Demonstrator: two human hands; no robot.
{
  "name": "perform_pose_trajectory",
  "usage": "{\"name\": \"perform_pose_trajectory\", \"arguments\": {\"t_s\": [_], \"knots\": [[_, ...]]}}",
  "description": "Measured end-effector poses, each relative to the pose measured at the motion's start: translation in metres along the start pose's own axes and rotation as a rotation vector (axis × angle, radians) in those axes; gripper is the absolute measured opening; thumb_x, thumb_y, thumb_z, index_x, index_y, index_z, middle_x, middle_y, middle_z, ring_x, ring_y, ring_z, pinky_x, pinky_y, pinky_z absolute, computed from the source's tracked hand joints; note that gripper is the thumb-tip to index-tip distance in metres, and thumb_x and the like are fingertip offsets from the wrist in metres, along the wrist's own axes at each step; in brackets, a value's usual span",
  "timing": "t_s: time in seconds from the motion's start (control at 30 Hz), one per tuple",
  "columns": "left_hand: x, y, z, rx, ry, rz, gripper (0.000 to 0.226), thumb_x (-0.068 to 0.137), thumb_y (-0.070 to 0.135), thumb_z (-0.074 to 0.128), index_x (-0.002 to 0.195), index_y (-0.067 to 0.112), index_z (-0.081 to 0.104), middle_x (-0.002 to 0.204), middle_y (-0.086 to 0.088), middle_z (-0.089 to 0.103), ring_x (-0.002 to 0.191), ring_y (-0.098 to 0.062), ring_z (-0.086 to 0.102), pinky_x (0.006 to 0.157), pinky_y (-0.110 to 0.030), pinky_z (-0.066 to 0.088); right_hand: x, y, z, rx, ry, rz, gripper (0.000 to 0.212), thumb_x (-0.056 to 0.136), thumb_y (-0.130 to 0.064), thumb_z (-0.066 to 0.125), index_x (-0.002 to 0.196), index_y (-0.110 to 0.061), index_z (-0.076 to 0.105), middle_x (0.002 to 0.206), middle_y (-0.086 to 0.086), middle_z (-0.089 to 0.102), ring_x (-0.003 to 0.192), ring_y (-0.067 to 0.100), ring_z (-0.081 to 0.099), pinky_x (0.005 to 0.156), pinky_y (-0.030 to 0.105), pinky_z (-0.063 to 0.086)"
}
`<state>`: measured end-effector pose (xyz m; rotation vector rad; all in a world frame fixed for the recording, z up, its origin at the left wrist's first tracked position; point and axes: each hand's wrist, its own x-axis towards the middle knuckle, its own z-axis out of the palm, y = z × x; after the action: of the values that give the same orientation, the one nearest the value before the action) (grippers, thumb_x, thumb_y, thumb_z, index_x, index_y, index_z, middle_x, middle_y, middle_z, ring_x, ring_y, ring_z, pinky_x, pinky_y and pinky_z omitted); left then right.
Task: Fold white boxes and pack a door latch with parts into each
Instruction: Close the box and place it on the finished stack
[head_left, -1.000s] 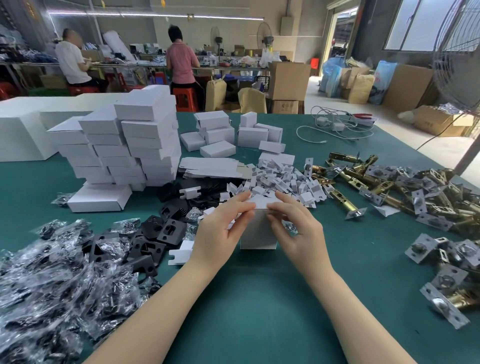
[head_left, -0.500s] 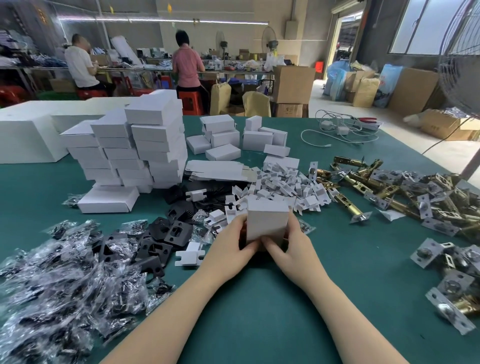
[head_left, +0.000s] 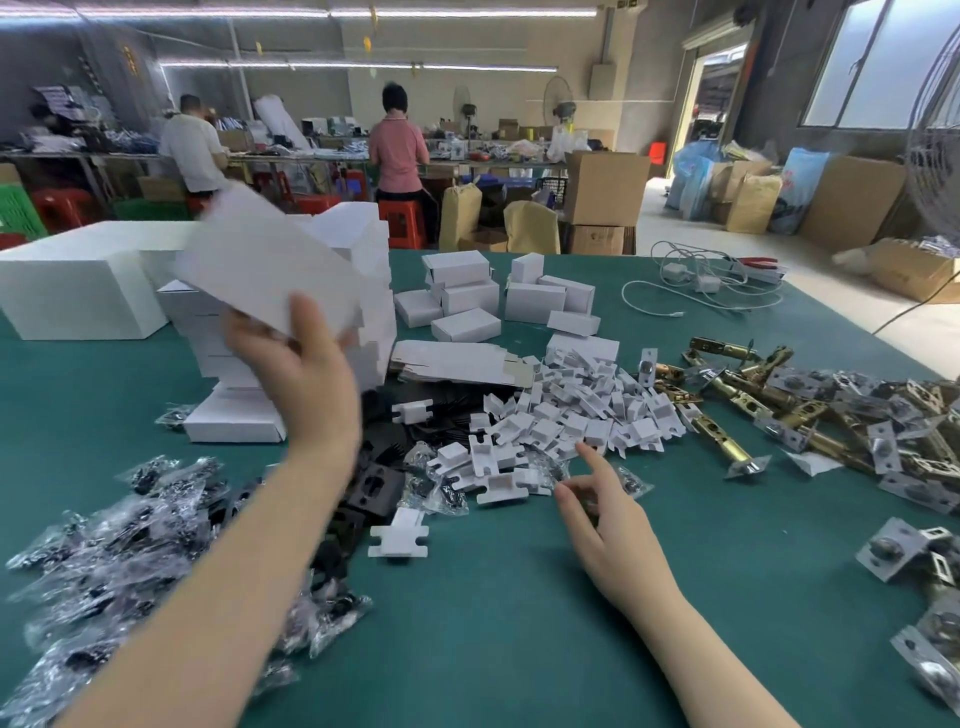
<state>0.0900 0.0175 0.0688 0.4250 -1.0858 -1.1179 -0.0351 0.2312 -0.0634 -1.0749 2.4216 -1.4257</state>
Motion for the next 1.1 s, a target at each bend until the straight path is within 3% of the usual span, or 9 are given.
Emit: {"name": "perform_pose_trajectory", "arguments": {"t_s": [0.1,0.2,0.33,0.43,0.57,0.67,0.83,0.93,1.1], "knots": [[0.074,0.009,-0.01,-0.043,0.299,-0.218,0.039,0.096,0.019,0.05,0.127,0.012,0.028,0.12,0.002,0.048,0.106,-0.017,0.058,0.089,-0.032,0.056,0.001,0.002,0.0,-0.026,0.013,0.012,0.067,0.09,-0.061,0.044,0.15,-0.036,0.029,0.108,-0.026,0.06,0.106,0.002,0.058,0.088,0.027,0.046],[0.115,-0.006,-0.04,-0.038,0.454,-0.515,0.028,0.091,0.018,0.051,0.113,0.019,0.034,0.097,0.003,0.049,0.084,-0.016,0.054,0.077,-0.029,0.056,0.002,0.002,0.0,-0.063,0.019,0.012,0.058,0.095,-0.048,0.052,0.148,-0.037,0.03,0.105,-0.027,0.059,0.103,-0.002,0.056,0.085,0.024,0.044],[0.11,-0.049,-0.08,0.131,0.399,-0.781,0.048,0.092,0.018,0.061,0.136,0.018,0.041,0.127,-0.001,0.057,0.104,-0.017,0.06,0.077,-0.028,0.054,0.003,0.002,0.0,-0.079,0.025,0.002,0.055,0.096,-0.042,0.055,0.146,-0.034,0.034,0.102,-0.024,0.06,0.099,-0.009,0.053,0.081,0.019,0.039],[0.094,-0.074,-0.093,0.17,0.321,-0.92,0.051,0.094,0.017,0.063,0.141,0.017,0.042,0.131,-0.006,0.059,0.106,-0.02,0.061,0.082,-0.032,0.052,0.003,0.003,0.0,-0.08,0.026,-0.004,0.055,0.095,-0.042,0.055,0.146,-0.036,0.035,0.102,-0.023,0.06,0.1,-0.006,0.055,0.084,0.021,0.042],[0.088,-0.091,-0.092,0.234,0.226,-0.944,0.05,0.095,0.011,0.061,0.141,0.011,0.04,0.139,-0.014,0.051,0.12,-0.028,0.055,0.096,-0.042,0.052,0.002,0.003,-0.001,-0.077,0.027,-0.01,0.054,0.096,-0.041,0.056,0.145,-0.036,0.036,0.101,-0.022,0.06,0.101,-0.006,0.055,0.087,0.02,0.043],[0.087,-0.094,-0.088,0.271,0.147,-0.942,0.039,0.095,0.009,0.058,0.132,0.008,0.045,0.131,-0.016,0.044,0.115,-0.029,0.048,0.1,-0.041,0.049,0.003,0.003,0.0,-0.081,0.026,-0.012,0.053,0.096,-0.04,0.056,0.145,-0.033,0.037,0.101,-0.022,0.059,0.101,-0.003,0.056,0.09,0.021,0.044],[0.089,-0.097,-0.087,0.252,0.126,-1.007,0.025,0.097,0.007,0.051,0.119,0.012,0.042,0.124,-0.014,0.037,0.11,-0.028,0.044,0.102,-0.04,0.047,0.005,0.003,0.0,-0.1,0.021,-0.026,0.051,0.096,-0.037,0.057,0.143,-0.032,0.041,0.102,-0.021,0.059,0.102,0.001,0.056,0.093,0.024,0.046],[0.092,-0.095,-0.087,0.278,0.144,-1.012,0.033,0.096,0.003,0.051,0.128,0.01,0.045,0.124,-0.015,0.038,0.11,-0.028,0.045,0.099,-0.04,0.049,0.004,0.003,0.0,-0.124,0.022,-0.042,0.049,0.096,-0.033,0.058,0.142,-0.03,0.043,0.103,-0.019,0.059,0.103,0.004,0.055,0.095,0.026,0.046],[0.086,-0.092,-0.081,0.298,0.093,-1.025,0.034,0.098,-0.001,0.049,0.13,0.005,0.044,0.146,-0.021,0.029,0.13,-0.035,0.04,0.107,-0.045,0.043,0.004,0.003,-0.001,-0.151,0.024,-0.053,0.047,0.095,-0.031,0.058,0.141,-0.03,0.046,0.105,-0.018,0.058,0.104,0.004,0.054,0.095,0.026,0.045]]}}
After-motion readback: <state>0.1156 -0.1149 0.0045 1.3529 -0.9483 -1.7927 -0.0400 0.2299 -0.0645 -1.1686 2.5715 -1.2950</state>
